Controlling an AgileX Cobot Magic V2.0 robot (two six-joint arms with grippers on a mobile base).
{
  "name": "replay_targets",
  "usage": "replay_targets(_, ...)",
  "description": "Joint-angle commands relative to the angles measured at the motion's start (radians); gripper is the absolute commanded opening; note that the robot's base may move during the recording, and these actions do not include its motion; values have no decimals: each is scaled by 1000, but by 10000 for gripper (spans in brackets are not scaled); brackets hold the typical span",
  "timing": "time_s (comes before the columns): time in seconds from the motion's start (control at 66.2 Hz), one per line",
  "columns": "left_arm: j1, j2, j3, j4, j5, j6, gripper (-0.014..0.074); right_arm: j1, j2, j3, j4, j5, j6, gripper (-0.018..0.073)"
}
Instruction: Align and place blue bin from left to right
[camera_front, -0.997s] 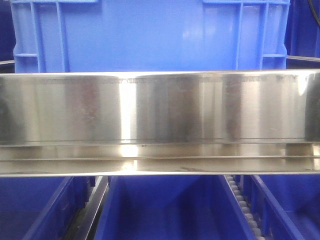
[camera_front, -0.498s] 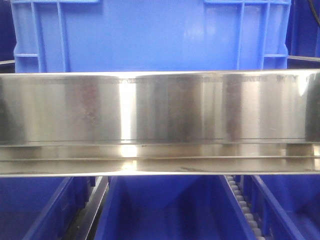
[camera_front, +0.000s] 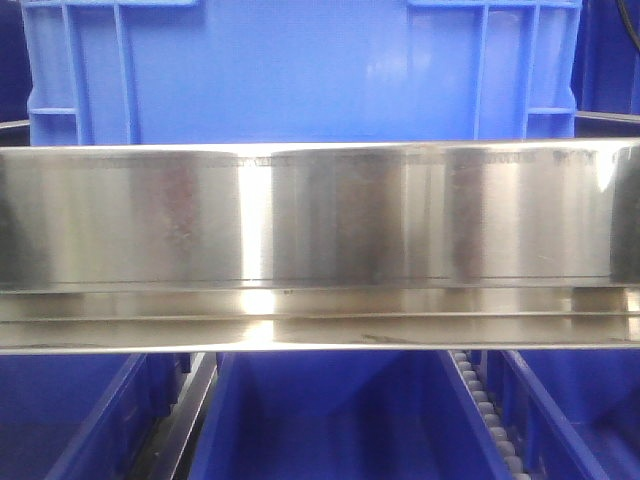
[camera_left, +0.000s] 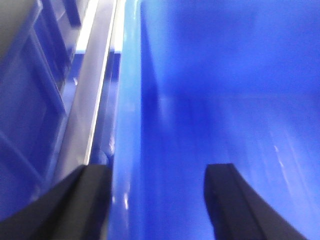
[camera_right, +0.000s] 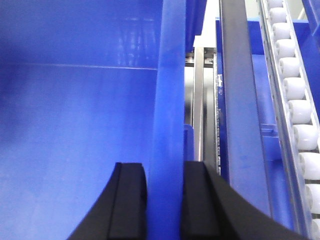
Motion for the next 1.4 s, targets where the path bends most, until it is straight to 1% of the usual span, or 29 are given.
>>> replay_targets(0.0,40,-1,-7,-82,14,-6,339,-1,-5,-5,-8,-13,-9,-70)
replay_targets(0.076,68,-1,-7,-117,28,6,339,-1,-5,-5,-8,-13,-9,-70)
replay_targets(0.121,76,-1,-7,-122,39,19,339,-1,-5,-5,-8,-13,-9,-70)
replay_targets(0.181,76,-1,-7,-122,49,53,339,-1,-5,-5,-8,-13,-9,-70)
replay_targets(0.272,66,-1,-7,-122,46,75,339,-1,-5,-5,-8,-13,-9,-70)
replay_targets(0.347,51,-1,-7,-101,36,75,339,-1,-5,-5,-8,-13,-9,-70)
replay_targets(0.529,5,-1,-7,10,6,73,337,-1,-5,-5,-8,-13,-9,-70)
replay_targets(0.574,0,-1,-7,20,2,66,328,-1,-5,-5,-8,-13,-9,-70)
replay_targets(0.619,0,-1,-7,20,1,49,314,-1,-5,-5,-8,-13,-9,-70)
replay_targets(0.71,2,4,-7,18,4,46,296,-1,-5,-5,-8,-13,-9,-70)
replay_targets(0.951,22,21,-7,-12,42,46,296,-1,-5,-5,-8,-13,-9,-70)
replay_targets(1.133,23,30,-7,-30,57,46,296,-1,-5,-5,-8,-13,-9,-70)
replay_targets(1.389,23,36,-7,-30,62,46,296,-1,-5,-5,-8,-13,-9,-70)
